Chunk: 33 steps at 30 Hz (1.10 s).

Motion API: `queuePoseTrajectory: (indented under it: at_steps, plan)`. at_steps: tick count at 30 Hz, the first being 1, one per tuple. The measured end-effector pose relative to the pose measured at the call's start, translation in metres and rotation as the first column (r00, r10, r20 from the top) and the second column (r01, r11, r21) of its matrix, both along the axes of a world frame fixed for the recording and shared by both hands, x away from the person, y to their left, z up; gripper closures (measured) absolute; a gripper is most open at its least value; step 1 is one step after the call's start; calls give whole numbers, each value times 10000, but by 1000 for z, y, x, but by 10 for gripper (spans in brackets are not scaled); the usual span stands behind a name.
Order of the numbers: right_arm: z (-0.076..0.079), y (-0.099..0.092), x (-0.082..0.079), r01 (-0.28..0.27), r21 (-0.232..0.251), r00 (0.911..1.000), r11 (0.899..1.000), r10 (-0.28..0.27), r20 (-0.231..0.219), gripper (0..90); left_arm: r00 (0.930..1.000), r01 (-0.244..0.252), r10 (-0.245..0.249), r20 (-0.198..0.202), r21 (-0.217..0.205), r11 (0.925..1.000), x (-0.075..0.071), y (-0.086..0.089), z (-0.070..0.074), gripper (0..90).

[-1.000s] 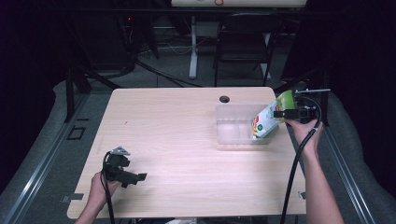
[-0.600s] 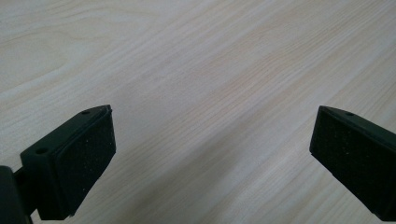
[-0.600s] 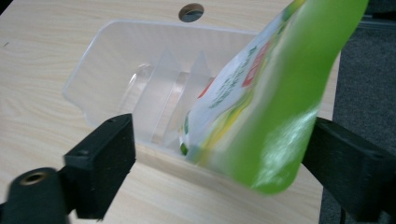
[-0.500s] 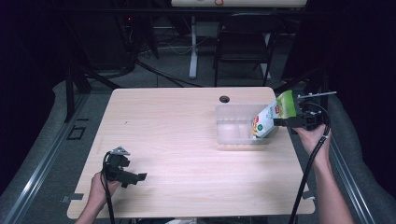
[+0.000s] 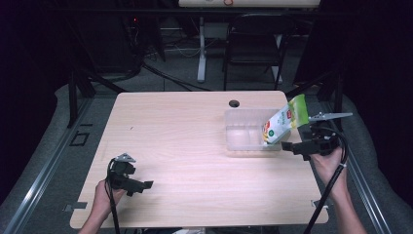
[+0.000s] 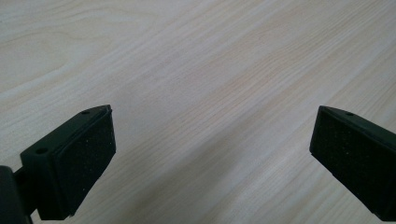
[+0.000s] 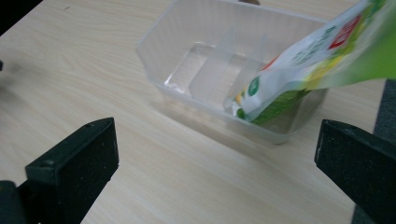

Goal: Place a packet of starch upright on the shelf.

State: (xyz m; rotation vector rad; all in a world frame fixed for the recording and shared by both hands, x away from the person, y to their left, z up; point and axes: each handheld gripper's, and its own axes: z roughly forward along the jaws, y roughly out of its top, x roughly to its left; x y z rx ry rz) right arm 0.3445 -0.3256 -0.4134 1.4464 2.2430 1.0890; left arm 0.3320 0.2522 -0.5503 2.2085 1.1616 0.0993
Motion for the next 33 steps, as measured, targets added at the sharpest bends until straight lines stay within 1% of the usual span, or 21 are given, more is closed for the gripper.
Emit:
queuePoseTrajectory:
  at_steps: [2,4,5,6,10,13,15,17,19,21,24,25,27,29,30,31,32,33]
  plan:
    - [-3,3,-8,-113,6,9998,9999,113,139,0,10000,-45,45,-3,-24,10000,0,0,0,3]
    - [-6,7,-17,-254,92,9996,9996,252,138,0,10000,-51,51,4,-15,10000,0,0,0,3]
    - [-9,9,-20,-342,-23,9993,9994,342,153,0,10000,7,-7,1,17,10000,0,0,0,3]
    - [-11,11,-24,-405,-20,9990,9992,405,165,0,10000,-14,14,-2,-21,10000,0,0,0,3]
    - [-24,20,-36,-696,-58,9976,9976,696,-17,0,10000,1,-1,-4,8,10000,0,0,0,3]
    - [-31,24,-45,-794,-244,9968,9965,792,-64,0,10000,6,-6,-12,36,10000,0,0,0,3]
    - [-38,25,-50,-873,-34,9961,9962,873,-159,0,10000,15,-15,-12,33,10000,0,0,0,3]
    - [-47,26,-56,-834,-74,9965,9965,833,-122,0,10000,-20,20,5,6,10000,0,0,0,3]
    - [-56,28,-61,-725,-381,9974,9966,723,-46,0,10000,17,-17,1,30,10000,0,0,0,3]
    - [-65,28,-66,-721,-325,9973,9969,717,-143,0,10000,12,-12,-9,37,10000,0,0,0,3]
    - [-78,26,-69,-573,-786,9983,9953,564,-136,0,10000,26,-26,3,66,10000,0,0,0,3]
    - [-82,25,-70,-495,-851,9987,9951,486,-121,0,10000,31,-31,18,76,10000,0,-1,0,3]
    - [-91,23,-70,-522,-526,9985,9972,512,-207,0,10000,19,-20,21,56,10000,0,0,0,3]
    - [-96,23,-69,-551,-690,9979,9961,525,-392,0,10000,-23,22,38,56,10000,0,0,-1,3]
    - [-99,22,-68,-531,-696,9980,9962,505,-387,5,10000,-30,30,23,60,10000,1,0,-1,3]
    - [-101,21,-67,-553,-563,9977,9969,530,-417,5,10000,-42,42,24,70,10000,1,-1,-1,3]
    - [-101,21,-67,-572,-661,9972,9962,538,-526,8,10000,-44,44,34,59,10000,1,-1,-1,3]
    - [-102,20,-67,-555,-766,9974,9955,517,-506,12,10000,-29,29,38,54,10000,1,-1,-1,3]
